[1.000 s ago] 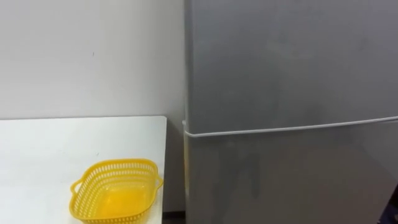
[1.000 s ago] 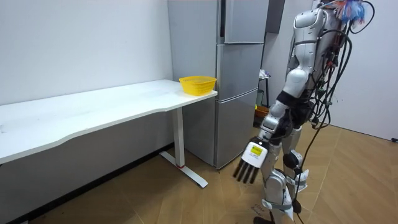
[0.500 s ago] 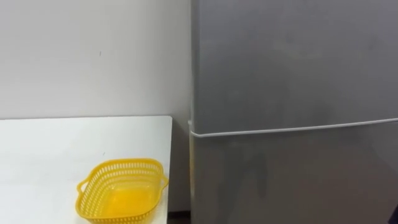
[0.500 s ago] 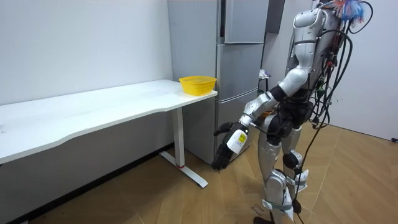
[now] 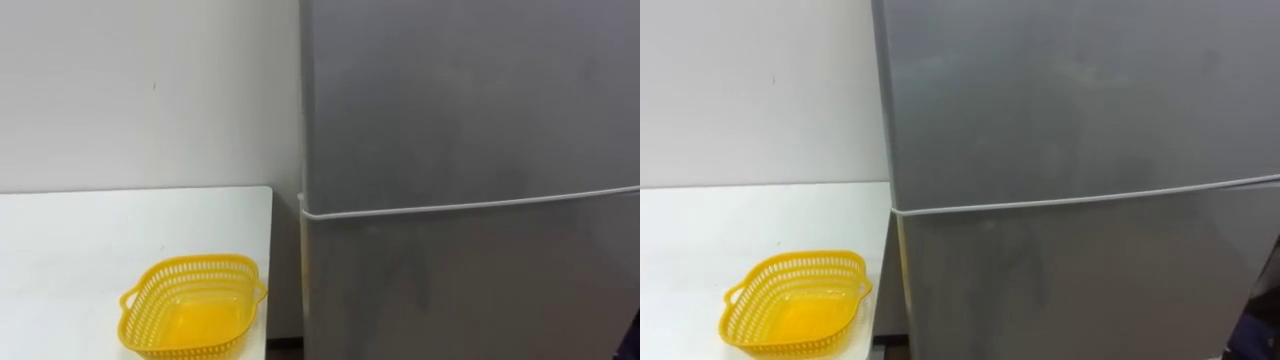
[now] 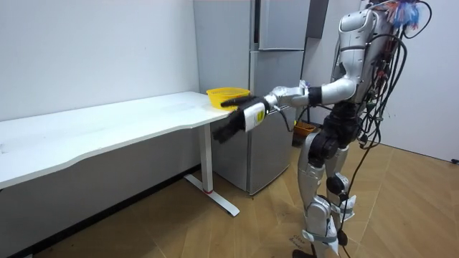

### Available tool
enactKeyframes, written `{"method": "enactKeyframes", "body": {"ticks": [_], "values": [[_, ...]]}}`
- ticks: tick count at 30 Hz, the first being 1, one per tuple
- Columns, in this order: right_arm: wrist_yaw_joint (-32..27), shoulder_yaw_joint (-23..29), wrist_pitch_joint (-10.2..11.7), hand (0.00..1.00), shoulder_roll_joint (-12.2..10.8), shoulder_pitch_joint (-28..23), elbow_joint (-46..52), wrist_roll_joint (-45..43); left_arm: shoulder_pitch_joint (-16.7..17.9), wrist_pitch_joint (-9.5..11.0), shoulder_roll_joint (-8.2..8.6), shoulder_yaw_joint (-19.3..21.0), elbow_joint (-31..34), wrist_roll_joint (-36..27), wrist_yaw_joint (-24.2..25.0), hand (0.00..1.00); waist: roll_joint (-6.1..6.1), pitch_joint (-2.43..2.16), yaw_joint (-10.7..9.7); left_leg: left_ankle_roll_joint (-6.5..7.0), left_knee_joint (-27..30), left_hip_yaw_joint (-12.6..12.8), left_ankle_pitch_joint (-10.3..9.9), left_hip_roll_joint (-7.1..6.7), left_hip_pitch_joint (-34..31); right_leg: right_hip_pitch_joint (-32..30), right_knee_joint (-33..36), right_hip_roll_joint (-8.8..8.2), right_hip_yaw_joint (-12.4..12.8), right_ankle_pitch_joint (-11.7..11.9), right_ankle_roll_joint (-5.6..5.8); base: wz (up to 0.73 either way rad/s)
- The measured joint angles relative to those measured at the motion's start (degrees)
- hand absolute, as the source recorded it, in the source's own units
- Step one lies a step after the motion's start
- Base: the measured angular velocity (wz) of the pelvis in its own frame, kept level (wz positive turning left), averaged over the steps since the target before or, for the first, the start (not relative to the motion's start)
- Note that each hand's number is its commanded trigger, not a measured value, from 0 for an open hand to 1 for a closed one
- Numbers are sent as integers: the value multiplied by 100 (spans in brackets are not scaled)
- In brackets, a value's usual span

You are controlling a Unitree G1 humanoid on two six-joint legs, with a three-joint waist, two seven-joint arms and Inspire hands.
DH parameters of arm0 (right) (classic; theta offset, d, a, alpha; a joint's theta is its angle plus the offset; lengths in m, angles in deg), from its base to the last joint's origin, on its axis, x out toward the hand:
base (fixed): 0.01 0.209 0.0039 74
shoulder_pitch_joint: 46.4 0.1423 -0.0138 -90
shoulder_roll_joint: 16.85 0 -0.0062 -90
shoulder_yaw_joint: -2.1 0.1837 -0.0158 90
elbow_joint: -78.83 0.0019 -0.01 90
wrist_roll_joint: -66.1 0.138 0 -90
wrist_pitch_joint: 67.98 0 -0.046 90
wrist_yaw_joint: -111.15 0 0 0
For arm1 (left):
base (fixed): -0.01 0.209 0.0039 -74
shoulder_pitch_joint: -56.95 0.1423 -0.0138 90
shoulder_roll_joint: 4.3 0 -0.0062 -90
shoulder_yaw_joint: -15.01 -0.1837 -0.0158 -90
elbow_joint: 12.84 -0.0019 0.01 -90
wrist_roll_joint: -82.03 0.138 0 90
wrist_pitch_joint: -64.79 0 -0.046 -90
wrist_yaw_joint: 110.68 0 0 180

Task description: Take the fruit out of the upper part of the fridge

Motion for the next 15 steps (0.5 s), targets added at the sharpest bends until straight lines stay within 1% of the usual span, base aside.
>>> {"method": "enactKeyframes", "body": {"ticks": [1,3,5,6,8,10,12,13,15], "values": [[9,0,-5,0,0,0,0,-8,4,6,-43,19,224,5,-1,0,3,0,5,0,-1,-15,0,-2,18,29,-6,0,-7,0,0,0],[54,2,-5,0,3,9,2,-35,3,1,-68,76,544,318,0,0,6,-1,27,0,-10,-18,0,-3,21,40,-11,2,3,-1,1,0],[96,14,-6,0,6,10,3,-59,-4,-19,-87,114,1110,820,4,0,9,1,29,0,-9,-46,0,-3,13,33,-17,3,-5,-1,1,3],[117,29,-5,0,7,10,4,-64,-5,-20,-103,117,1259,935,15,0,12,1,29,0,-9,-47,0,-3,13,35,-18,3,-6,-1,1,0],[131,94,5,0,16,2,-6,-78,-11,-19,-131,119,1728,1374,132,0,62,2,2,0,-9,-53,0,-5,6,88,-63,5,-43,3,6,4],[135,95,23,0,47,9,-14,-66,-14,-18,-131,98,2026,1475,296,0,103,16,-33,0,-9,-69,0,-5,1,94,-75,6,-58,3,6,8],[187,91,55,0,70,48,-19,-74,-75,-20,-138,96,2259,1496,526,0,122,17,-91,0,-6,-130,1,-5,-39,84,-90,8,-92,3,6,11],[206,87,61,0,83,60,-36,-83,-147,-22,-148,90,2388,1501,688,0,134,36,-98,1,-6,-133,2,-3,-35,75,-91,13,-95,3,5,5],[257,82,63,0,136,76,-81,-90,-237,-45,-171,29,2545,1542,925,0,138,46,-97,1,-6,-131,1,-6,-45,73,-96,10,-95,3,5,0]]}}
